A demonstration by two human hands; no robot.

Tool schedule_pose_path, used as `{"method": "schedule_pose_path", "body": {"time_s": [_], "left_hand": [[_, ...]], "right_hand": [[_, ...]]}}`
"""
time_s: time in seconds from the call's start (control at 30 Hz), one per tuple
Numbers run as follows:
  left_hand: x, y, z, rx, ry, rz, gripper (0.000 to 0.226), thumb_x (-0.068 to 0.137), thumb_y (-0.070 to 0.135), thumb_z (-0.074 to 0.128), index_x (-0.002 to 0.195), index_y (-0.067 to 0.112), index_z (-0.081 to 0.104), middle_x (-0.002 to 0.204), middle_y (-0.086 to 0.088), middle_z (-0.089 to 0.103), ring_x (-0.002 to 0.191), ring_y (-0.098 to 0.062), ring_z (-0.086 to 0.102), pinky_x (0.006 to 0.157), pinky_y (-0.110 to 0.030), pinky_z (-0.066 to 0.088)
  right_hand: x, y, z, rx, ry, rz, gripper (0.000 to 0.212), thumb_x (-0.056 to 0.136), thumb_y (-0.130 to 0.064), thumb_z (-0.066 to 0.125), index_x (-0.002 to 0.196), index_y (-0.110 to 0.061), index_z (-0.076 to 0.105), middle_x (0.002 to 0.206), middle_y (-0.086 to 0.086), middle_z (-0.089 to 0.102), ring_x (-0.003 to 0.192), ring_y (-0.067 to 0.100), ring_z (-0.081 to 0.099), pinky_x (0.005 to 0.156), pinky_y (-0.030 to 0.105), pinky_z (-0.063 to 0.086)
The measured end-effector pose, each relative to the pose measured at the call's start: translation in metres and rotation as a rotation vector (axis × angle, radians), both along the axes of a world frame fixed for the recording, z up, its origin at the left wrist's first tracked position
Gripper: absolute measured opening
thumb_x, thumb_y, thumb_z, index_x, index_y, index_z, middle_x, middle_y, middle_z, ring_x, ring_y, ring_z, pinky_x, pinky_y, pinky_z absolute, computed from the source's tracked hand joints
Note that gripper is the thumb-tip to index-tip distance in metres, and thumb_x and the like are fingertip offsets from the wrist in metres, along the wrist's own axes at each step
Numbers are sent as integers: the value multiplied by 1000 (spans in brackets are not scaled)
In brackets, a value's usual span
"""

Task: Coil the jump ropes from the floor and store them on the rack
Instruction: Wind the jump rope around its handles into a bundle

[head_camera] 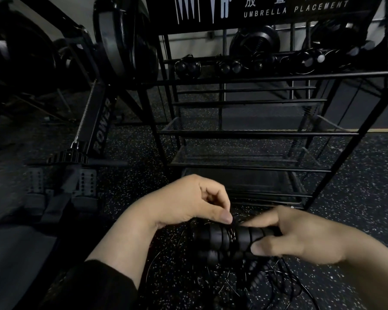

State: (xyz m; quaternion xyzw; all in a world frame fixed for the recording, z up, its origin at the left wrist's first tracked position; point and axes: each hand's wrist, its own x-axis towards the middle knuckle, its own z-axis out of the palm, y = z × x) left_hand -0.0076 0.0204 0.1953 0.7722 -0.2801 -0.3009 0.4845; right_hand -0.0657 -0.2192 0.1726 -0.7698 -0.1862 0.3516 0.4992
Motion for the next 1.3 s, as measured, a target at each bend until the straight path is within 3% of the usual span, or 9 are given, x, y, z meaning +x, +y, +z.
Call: {"method": "schedule_pose_path", "body": {"time_s": [0.13,0.27,0.53,0.7,0.93,1.03,1.1,1.17,1.3], "left_hand": [[-3,-9,0,-241,146,106,23,85,10,73,69,25,77,67,9,69,60,1,62,59,-13,48],[-5,-17,-6,-367,276,275,34,96,-1,51,79,19,73,69,3,63,62,-11,58,56,-24,38],[-5,-31,-19,-259,292,444,28,108,8,37,89,15,56,66,4,42,50,-6,27,46,-22,19],[0,-29,-22,105,-11,435,31,107,26,44,97,17,72,60,9,47,44,-6,32,45,-24,27],[-2,-23,-8,361,-443,307,16,95,28,61,89,23,76,81,7,73,74,-9,66,70,-31,53],[-3,-21,-2,339,-394,160,14,98,35,62,97,30,75,89,11,74,83,-7,67,78,-31,54],[-3,-17,-1,316,-390,113,14,99,36,62,100,32,75,88,18,73,84,0,66,78,-24,53],[0,-11,1,230,-356,114,13,99,31,64,100,28,76,77,25,68,74,6,61,69,-12,45],[1,-5,7,-13,-219,114,6,90,26,73,92,21,76,76,14,69,74,3,60,73,-13,47]], "right_hand": [[-1,1,-3,327,27,-100,26,78,-42,72,99,-28,80,78,2,62,68,15,50,61,27,39],[0,2,-6,586,35,-257,57,76,-52,81,98,0,70,78,11,65,58,19,42,52,33,25],[3,6,1,488,-26,-676,17,90,-30,66,100,-21,76,82,15,65,57,19,45,47,24,31],[9,0,-2,299,-98,-910,20,98,-35,59,106,-29,76,76,6,67,54,13,49,51,28,33],[11,-6,-10,-258,-213,-655,10,91,-46,70,98,-44,63,68,5,70,42,10,43,44,21,34],[9,-4,-13,-312,-183,-436,30,83,-61,69,106,-43,72,89,-8,78,76,6,71,76,28,58],[8,-3,-12,-273,-183,-308,6,87,-55,70,93,-55,72,97,-28,75,96,-4,69,90,18,54],[6,-2,-3,-184,-123,-241,22,92,-41,70,80,-60,72,94,-36,71,97,-13,65,83,4,45],[2,-4,4,75,-16,-140,15,88,-44,70,96,-37,80,95,-4,79,81,7,70,68,18,50]]}}
